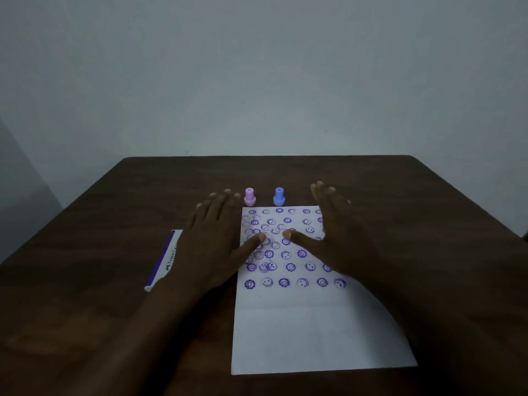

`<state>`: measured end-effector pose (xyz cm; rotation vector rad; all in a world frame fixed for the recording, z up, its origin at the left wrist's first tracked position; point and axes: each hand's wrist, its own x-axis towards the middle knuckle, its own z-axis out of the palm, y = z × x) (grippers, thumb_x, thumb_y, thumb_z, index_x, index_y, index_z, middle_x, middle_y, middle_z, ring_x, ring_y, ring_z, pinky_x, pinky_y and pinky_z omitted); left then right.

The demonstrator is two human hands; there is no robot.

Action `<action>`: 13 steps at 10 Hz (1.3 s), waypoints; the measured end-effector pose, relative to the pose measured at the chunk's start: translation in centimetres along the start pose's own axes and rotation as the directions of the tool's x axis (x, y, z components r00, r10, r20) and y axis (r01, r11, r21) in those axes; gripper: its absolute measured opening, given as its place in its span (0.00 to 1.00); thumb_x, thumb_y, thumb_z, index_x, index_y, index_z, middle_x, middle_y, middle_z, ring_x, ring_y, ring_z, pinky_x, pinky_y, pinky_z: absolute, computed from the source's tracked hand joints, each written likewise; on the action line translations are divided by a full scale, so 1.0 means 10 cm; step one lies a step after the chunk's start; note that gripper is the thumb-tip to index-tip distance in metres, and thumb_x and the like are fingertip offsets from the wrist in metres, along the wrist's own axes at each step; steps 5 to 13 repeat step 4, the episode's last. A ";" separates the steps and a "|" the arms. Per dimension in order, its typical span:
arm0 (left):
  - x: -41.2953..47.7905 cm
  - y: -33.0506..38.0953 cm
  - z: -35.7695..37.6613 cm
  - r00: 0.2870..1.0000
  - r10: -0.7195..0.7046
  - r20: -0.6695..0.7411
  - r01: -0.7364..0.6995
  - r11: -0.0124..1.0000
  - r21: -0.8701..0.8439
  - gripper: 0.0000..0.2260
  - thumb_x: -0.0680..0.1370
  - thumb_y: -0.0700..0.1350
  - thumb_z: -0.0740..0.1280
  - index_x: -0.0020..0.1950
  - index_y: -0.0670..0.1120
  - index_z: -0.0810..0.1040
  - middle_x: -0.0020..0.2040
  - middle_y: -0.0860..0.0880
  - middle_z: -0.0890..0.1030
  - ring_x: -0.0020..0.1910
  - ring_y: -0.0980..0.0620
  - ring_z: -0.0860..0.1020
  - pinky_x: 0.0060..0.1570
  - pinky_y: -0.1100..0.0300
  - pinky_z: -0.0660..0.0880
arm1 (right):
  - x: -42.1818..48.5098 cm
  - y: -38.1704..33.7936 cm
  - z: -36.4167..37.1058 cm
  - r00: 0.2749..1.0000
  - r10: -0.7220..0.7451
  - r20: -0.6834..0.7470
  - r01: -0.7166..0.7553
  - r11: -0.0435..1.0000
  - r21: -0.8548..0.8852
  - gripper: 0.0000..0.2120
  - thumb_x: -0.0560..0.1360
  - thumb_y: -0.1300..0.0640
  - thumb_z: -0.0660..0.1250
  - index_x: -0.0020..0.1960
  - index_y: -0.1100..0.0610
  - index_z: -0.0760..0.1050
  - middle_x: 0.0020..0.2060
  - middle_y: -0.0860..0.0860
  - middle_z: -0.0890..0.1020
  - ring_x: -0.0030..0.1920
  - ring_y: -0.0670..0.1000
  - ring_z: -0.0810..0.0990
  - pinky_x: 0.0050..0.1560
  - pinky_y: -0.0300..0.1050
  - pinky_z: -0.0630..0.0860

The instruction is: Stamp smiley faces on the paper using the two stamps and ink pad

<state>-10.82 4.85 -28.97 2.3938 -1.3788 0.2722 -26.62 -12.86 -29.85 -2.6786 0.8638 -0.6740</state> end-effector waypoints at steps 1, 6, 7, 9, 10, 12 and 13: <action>0.00 -0.04 -0.02 1.000 -0.023 -0.021 0.023 1.000 0.005 0.44 0.73 0.72 0.51 0.81 0.45 0.60 0.81 0.45 0.62 0.81 0.45 0.58 0.78 0.46 0.54 | 0.01 0.03 0.03 0.999 -0.014 -0.033 0.014 1.000 0.000 0.57 0.62 0.19 0.51 0.80 0.53 0.50 0.80 0.49 0.53 0.80 0.50 0.50 0.77 0.57 0.54; 0.36 -0.09 -0.23 0.999 0.040 0.002 -0.040 0.993 0.112 0.42 0.75 0.72 0.48 0.80 0.46 0.63 0.81 0.47 0.63 0.81 0.48 0.58 0.77 0.52 0.51 | 0.52 0.07 -0.22 0.995 -0.046 0.085 0.046 0.999 0.002 0.51 0.66 0.26 0.60 0.80 0.49 0.46 0.80 0.45 0.49 0.79 0.46 0.46 0.78 0.49 0.48; 0.36 -0.09 -0.23 0.999 0.040 0.002 -0.040 0.993 0.112 0.42 0.75 0.72 0.48 0.80 0.46 0.63 0.81 0.47 0.63 0.81 0.48 0.58 0.77 0.52 0.51 | 0.52 0.07 -0.22 0.995 -0.046 0.085 0.046 0.999 0.002 0.51 0.66 0.26 0.60 0.80 0.49 0.46 0.80 0.45 0.49 0.79 0.46 0.46 0.78 0.49 0.48; 0.36 -0.09 -0.23 0.999 0.040 0.002 -0.040 0.993 0.112 0.42 0.75 0.72 0.48 0.80 0.46 0.63 0.81 0.47 0.63 0.81 0.48 0.58 0.77 0.52 0.51 | 0.52 0.07 -0.22 0.995 -0.046 0.085 0.046 0.999 0.002 0.51 0.66 0.26 0.60 0.80 0.49 0.46 0.80 0.45 0.49 0.79 0.46 0.46 0.78 0.49 0.48; 0.36 -0.09 -0.23 0.999 0.040 0.002 -0.040 0.993 0.112 0.42 0.75 0.72 0.48 0.80 0.46 0.63 0.81 0.47 0.63 0.81 0.48 0.58 0.77 0.52 0.51 | 0.52 0.07 -0.22 0.995 -0.046 0.085 0.046 0.999 0.002 0.51 0.66 0.26 0.60 0.80 0.49 0.46 0.80 0.45 0.49 0.79 0.46 0.46 0.78 0.49 0.48; 0.36 -0.09 -0.23 0.999 0.040 0.002 -0.040 0.993 0.112 0.42 0.75 0.72 0.48 0.80 0.46 0.63 0.81 0.47 0.63 0.81 0.48 0.58 0.77 0.52 0.51 | 0.52 0.07 -0.22 0.995 -0.046 0.085 0.046 0.999 0.002 0.51 0.66 0.26 0.60 0.80 0.49 0.46 0.80 0.45 0.49 0.79 0.46 0.46 0.78 0.49 0.48; 0.36 -0.09 -0.23 0.999 0.040 0.002 -0.040 0.993 0.112 0.42 0.75 0.72 0.48 0.80 0.46 0.63 0.81 0.47 0.63 0.81 0.48 0.58 0.77 0.52 0.51 | 0.52 0.07 -0.22 0.995 -0.046 0.085 0.046 0.999 0.002 0.51 0.66 0.26 0.60 0.80 0.49 0.46 0.80 0.45 0.49 0.79 0.46 0.46 0.78 0.49 0.48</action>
